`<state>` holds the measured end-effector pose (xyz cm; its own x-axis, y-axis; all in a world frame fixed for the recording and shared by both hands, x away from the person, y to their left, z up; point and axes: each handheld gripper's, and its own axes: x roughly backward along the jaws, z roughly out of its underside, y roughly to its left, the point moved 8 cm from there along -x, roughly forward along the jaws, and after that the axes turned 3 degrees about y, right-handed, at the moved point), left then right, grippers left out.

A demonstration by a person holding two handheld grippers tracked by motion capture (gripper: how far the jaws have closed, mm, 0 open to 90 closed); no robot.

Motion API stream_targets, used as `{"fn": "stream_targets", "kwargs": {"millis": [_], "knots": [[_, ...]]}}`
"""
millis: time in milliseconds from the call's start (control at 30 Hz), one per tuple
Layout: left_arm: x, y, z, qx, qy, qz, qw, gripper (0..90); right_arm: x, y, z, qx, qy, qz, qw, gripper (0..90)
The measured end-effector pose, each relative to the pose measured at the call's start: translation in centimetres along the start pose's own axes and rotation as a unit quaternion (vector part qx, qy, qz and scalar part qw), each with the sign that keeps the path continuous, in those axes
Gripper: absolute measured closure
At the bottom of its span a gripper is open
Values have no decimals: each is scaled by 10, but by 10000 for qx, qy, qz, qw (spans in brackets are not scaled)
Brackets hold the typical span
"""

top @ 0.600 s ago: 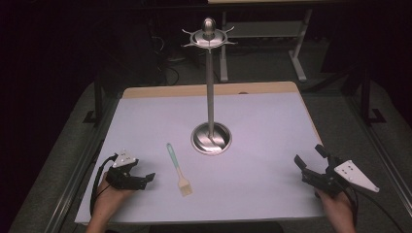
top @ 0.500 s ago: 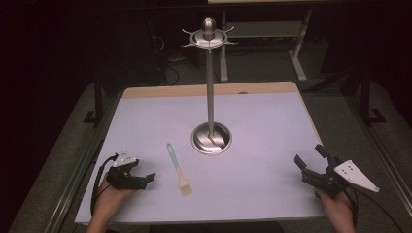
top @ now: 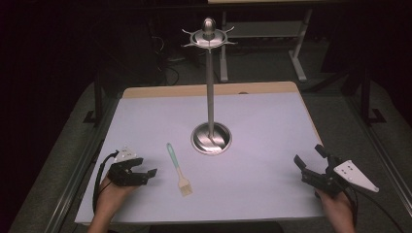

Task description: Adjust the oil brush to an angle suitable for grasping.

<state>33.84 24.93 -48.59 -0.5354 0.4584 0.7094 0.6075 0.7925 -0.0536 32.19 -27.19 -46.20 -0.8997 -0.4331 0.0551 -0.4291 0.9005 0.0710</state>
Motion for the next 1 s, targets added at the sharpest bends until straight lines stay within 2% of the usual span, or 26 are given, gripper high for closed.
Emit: {"fn": "stream_targets", "kwargs": {"millis": [133, 167, 267, 300, 467, 500, 533, 567, 667, 700, 767, 867, 900, 933, 1000], "knots": [[1, 1, -11, 79, -125, -34, 9999, 383, 0, -1, 0, -10, 22, -4, 10000, 131], [1, 2, -16, 63, -112, -112, 9999, 398, 0, 0, 0, -14, 22, -2, 10000, 131], [0, 2, -20, 115, -144, -86, 9998, 432, 0, -1, 0, -26, 33, 1, 10000, 131], [0, 1, -24, 117, -140, -112, 9998, 479, 0, -1, 0, -40, 10, 6, 10000, 131], [-4, 0, -30, 120, -91, -75, 9999, 597, 0, -1, 0, -38, 15, 11, 10000, 131], [-5, -1, -32, 172, -114, -43, 9998, 597, 0, -1, 0, -25, 34, 3, 10000, 131], [-5, -1, -35, 175, -100, -12, 9998, 629, 0, 0, 0, -17, 24, 1, 10000, 131], [-7, -2, -39, 138, -117, 10, 9998, 701, 0, -1, 0, -30, 20, 10, 10000, 131], [-10, -2, -44, 176, -126, 26, 9998, 776, 0, -1, 0, -49, 19, 13, 10000, 131], [-12, -2, -46, 143, -102, 14, 9998, 776, 0, -1, 0, -52, 15, 9, 10000, 131], [-16, -3, -51, 108, -104, -31, 9999, 843, 0, -1, 0, -38, 9, 9, 10000, 131], [-20, -2, -59, 97, -127, -81, 9998, 878, 0, -1, 0, -23, 26, 2, 10000, 131], [-22, -2, -60, 153, -81, -84, 9998, 894, 0, -1, 0, -20, 26, 1, 10000, 131], [-24, -1, -62, 84, 13, -126, 9999, 895, 0, -1, 0, -35, 7, 6, 10000, 131], [-29, -1, -67, 84, 8, -182, 9998, 896, 0, -1, 0, -48, 11, 5, 10000, 131]]}}
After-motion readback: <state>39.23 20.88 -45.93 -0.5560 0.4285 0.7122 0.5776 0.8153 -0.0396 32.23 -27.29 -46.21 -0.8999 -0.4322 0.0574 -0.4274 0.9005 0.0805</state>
